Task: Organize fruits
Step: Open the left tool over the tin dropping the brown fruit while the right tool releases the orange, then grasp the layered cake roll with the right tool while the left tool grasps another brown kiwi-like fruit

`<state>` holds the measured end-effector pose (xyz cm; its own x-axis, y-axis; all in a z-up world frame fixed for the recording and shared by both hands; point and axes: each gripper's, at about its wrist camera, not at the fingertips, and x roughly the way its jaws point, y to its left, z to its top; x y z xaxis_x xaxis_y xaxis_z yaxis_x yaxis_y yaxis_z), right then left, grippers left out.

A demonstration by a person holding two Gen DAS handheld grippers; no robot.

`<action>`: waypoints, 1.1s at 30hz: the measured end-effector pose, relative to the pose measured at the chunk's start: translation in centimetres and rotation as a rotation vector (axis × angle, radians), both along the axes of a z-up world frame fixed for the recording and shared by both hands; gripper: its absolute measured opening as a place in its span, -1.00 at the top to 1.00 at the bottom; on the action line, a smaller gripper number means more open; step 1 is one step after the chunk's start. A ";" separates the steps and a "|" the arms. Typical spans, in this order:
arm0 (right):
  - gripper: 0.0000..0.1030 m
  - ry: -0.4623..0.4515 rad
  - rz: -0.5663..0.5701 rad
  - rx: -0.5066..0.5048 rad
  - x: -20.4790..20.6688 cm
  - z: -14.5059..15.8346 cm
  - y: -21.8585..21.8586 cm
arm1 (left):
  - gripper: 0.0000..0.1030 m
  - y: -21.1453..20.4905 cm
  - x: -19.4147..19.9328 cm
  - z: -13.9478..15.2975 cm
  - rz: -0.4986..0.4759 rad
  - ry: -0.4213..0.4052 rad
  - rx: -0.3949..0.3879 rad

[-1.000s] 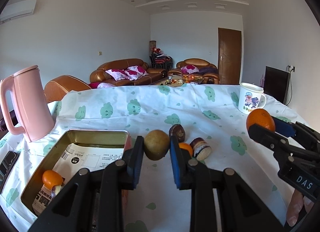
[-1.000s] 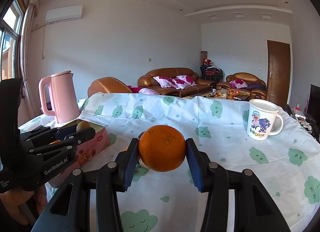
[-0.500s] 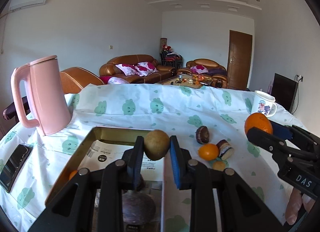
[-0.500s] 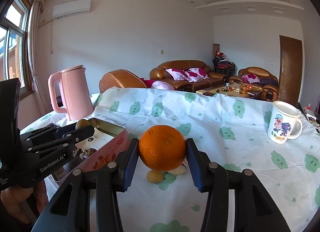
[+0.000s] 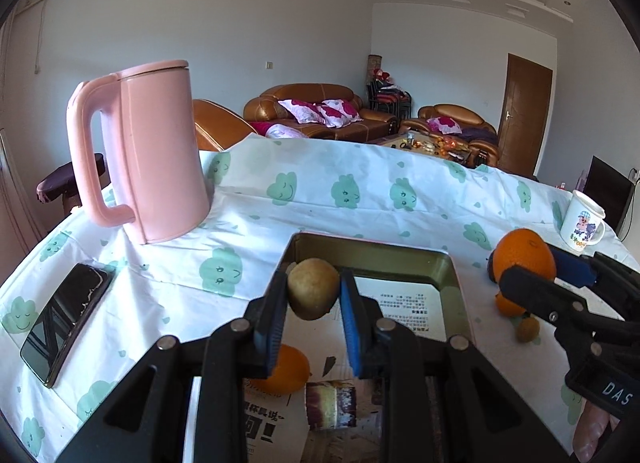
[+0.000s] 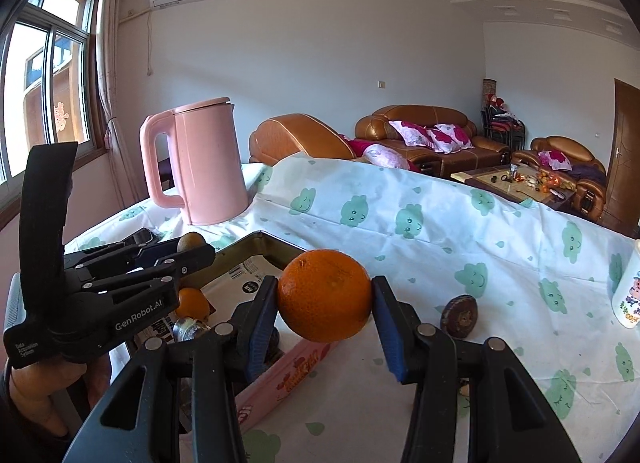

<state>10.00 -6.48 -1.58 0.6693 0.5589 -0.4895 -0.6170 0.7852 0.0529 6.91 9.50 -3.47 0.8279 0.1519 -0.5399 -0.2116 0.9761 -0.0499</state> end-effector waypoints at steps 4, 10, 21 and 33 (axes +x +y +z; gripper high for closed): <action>0.05 0.030 0.017 -0.014 0.8 -0.9 1.7 | 0.47 0.5 0.2 -0.5 0.002 0.023 -0.008; 0.04 0.050 0.041 -0.052 1.3 -1.8 3.5 | 0.47 0.9 0.9 -1.3 -0.007 0.057 -0.016; -0.30 0.084 0.040 -0.060 1.6 -2.7 3.6 | -0.10 1.1 0.1 -1.2 0.030 0.043 -0.006; -0.38 0.061 -0.231 -0.126 0.9 -2.3 -9.1 | -0.74 -2.5 -1.3 0.4 -0.024 -0.023 -0.001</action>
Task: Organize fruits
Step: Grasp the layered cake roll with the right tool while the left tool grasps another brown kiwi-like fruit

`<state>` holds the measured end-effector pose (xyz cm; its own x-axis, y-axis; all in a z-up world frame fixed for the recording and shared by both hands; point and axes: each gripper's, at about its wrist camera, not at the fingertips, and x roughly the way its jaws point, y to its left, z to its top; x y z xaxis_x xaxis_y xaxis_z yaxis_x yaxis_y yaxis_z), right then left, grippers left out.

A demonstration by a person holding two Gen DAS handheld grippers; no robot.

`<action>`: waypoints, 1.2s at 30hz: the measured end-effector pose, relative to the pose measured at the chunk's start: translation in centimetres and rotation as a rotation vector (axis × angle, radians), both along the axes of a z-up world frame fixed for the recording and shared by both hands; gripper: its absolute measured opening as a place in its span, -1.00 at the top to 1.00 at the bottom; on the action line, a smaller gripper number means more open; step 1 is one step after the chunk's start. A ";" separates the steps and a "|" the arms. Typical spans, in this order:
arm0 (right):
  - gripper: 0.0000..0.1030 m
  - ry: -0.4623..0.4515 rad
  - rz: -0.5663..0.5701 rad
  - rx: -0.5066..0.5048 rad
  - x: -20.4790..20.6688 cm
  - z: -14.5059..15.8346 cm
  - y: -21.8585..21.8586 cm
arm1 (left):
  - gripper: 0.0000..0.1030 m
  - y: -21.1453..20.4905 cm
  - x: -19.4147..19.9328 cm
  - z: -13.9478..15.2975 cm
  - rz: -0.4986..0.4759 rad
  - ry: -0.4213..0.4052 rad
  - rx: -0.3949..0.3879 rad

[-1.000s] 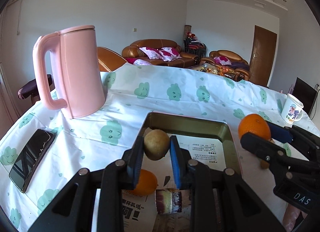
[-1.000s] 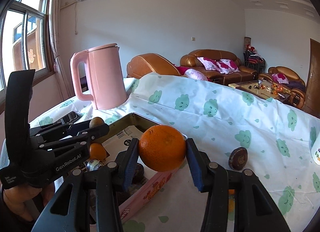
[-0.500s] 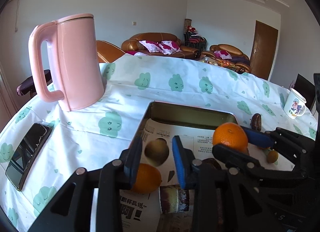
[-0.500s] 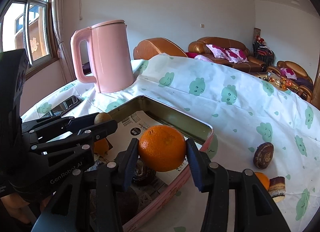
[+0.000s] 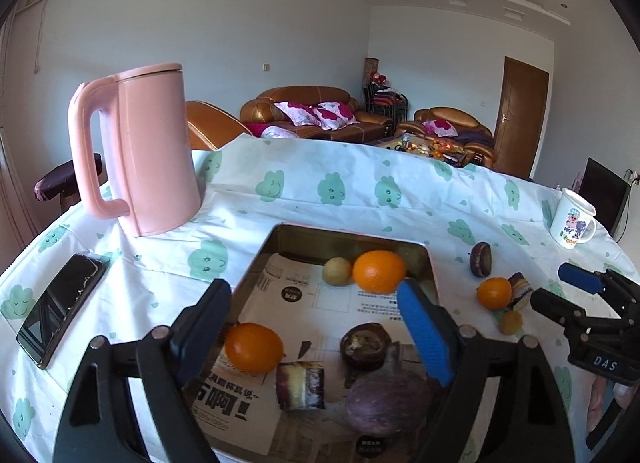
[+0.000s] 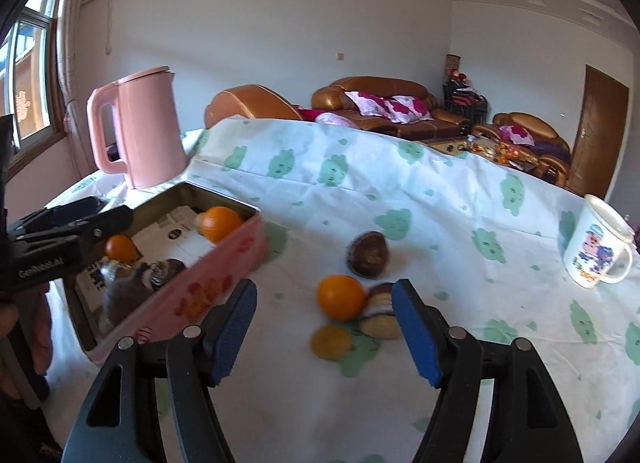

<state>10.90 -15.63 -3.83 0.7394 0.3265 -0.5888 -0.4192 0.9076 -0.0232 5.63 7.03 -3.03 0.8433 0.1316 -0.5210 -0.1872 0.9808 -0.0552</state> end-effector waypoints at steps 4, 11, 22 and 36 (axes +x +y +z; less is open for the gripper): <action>-0.38 0.055 -0.079 0.016 1.6 -0.8 -2.8 | -0.83 -3.0 0.3 0.3 -0.049 -0.007 0.033; -0.38 0.115 -0.104 0.051 4.0 -1.9 -2.2 | -0.86 -6.5 0.9 0.1 -0.103 0.005 0.081; 0.29 0.289 -0.035 0.166 5.7 -3.8 -2.5 | -0.86 -8.6 1.4 -0.2 -0.142 0.019 0.097; 0.29 0.090 -0.194 0.121 1.3 -1.3 -7.4 | -0.18 -14.1 4.5 -2.4 -0.311 0.148 0.067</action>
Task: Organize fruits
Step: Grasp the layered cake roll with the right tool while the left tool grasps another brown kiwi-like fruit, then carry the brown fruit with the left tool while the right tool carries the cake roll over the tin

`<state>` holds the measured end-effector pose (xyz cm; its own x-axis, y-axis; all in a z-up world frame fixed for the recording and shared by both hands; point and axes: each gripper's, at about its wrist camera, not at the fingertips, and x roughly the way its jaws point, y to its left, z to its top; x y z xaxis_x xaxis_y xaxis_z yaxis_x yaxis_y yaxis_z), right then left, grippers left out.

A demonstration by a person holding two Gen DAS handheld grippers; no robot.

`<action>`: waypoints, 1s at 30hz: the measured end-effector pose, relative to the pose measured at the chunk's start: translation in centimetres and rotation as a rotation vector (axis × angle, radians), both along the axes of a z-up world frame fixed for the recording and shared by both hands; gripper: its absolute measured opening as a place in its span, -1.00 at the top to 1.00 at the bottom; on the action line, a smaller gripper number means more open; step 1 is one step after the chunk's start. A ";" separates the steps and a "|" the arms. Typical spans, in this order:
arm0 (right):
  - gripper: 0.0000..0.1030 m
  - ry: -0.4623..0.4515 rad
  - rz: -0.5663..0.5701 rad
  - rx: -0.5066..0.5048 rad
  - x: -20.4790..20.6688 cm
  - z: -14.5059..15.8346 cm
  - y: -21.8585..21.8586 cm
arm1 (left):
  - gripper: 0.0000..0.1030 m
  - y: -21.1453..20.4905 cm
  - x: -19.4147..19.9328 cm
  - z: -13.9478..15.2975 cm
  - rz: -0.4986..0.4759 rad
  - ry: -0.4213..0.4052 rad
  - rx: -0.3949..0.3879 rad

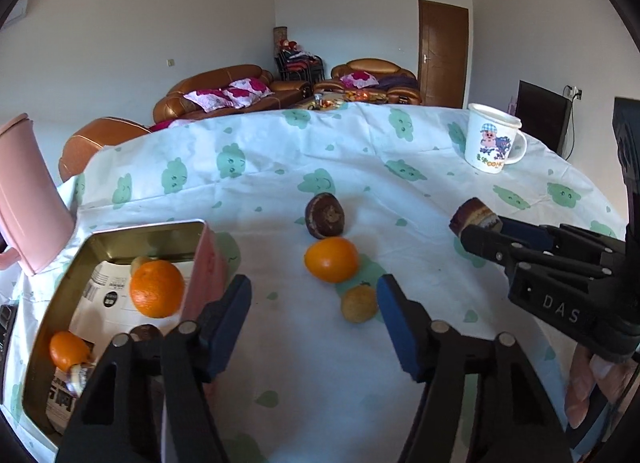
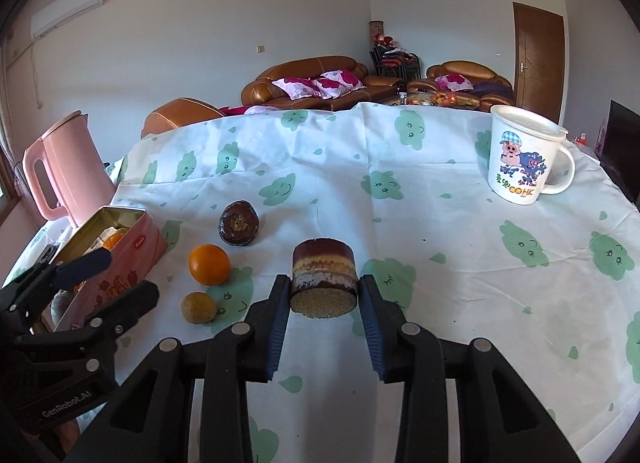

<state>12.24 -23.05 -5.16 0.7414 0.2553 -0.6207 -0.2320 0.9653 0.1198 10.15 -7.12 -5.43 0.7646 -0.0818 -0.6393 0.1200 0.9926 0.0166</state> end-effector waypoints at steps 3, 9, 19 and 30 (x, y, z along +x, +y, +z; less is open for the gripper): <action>0.29 -0.015 0.003 -0.008 -0.3 0.2 0.2 | 0.05 -0.5 1.1 -0.9 -0.033 0.069 -0.039; 0.29 -0.017 0.001 0.001 -0.4 0.2 0.0 | 0.14 -1.1 2.8 -2.0 -0.052 0.150 -0.080; 0.29 -0.035 0.016 0.016 -0.7 0.3 -0.1 | 0.45 -1.0 3.0 -2.6 -0.072 0.185 -0.130; 0.29 -0.097 0.047 0.039 -1.8 1.0 -0.1 | 0.45 -0.6 1.7 -0.9 -0.032 0.064 -0.104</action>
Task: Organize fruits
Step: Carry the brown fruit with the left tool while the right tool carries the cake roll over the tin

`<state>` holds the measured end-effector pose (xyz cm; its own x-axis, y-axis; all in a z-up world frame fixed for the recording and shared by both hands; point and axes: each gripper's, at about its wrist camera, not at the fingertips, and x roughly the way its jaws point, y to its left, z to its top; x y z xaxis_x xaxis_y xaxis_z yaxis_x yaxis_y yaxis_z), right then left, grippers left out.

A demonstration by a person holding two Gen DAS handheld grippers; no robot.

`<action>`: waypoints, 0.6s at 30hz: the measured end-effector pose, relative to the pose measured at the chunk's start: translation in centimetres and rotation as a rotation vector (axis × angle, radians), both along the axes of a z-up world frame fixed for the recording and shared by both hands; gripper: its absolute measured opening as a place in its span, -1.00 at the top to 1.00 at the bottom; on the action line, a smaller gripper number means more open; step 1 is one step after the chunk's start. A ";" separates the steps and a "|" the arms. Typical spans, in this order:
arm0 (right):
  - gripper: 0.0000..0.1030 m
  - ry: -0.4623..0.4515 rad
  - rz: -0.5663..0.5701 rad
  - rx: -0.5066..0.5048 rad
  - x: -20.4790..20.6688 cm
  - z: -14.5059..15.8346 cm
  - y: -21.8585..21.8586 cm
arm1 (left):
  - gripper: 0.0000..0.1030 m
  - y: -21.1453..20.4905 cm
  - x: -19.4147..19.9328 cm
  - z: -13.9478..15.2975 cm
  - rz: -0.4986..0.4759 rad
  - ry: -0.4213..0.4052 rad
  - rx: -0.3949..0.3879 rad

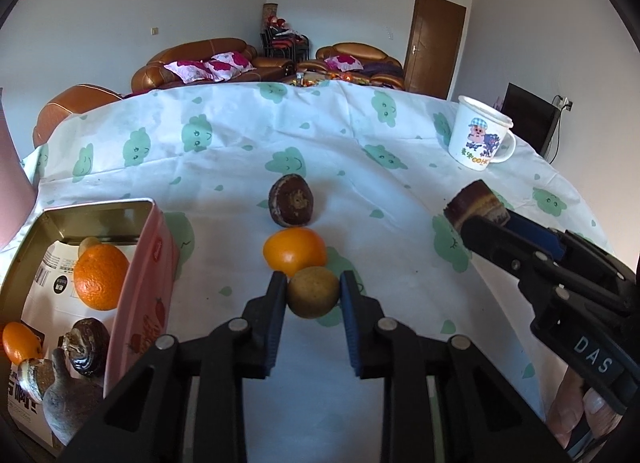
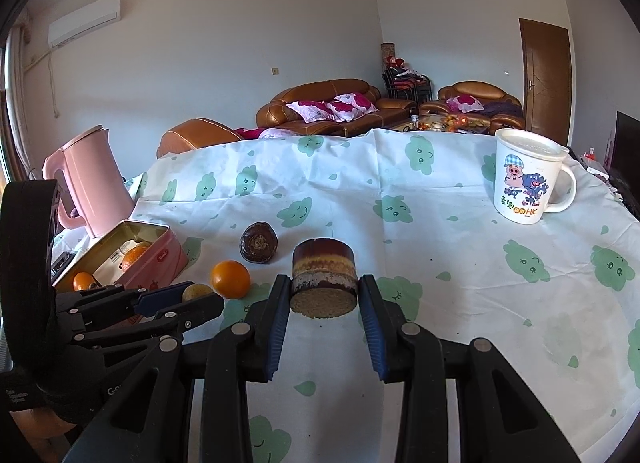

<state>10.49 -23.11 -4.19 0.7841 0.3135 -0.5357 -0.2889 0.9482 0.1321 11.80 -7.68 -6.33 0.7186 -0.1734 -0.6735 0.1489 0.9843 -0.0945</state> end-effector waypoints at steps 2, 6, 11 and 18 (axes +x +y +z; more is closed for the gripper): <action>0.29 -0.009 0.002 0.002 -0.1 0.1 0.0 | 0.45 0.1 -0.2 0.2 0.008 -0.016 0.003; 0.29 -0.028 0.007 0.007 -0.5 0.3 -0.1 | 0.45 0.3 -0.6 0.5 0.023 -0.043 0.004; 0.29 -0.051 0.011 0.013 -0.9 0.5 -0.2 | 0.45 0.5 -1.1 0.9 0.037 -0.077 0.006; 0.29 -0.068 0.012 0.019 -1.2 0.7 -0.3 | 0.45 0.6 -1.8 1.3 0.051 -0.123 0.008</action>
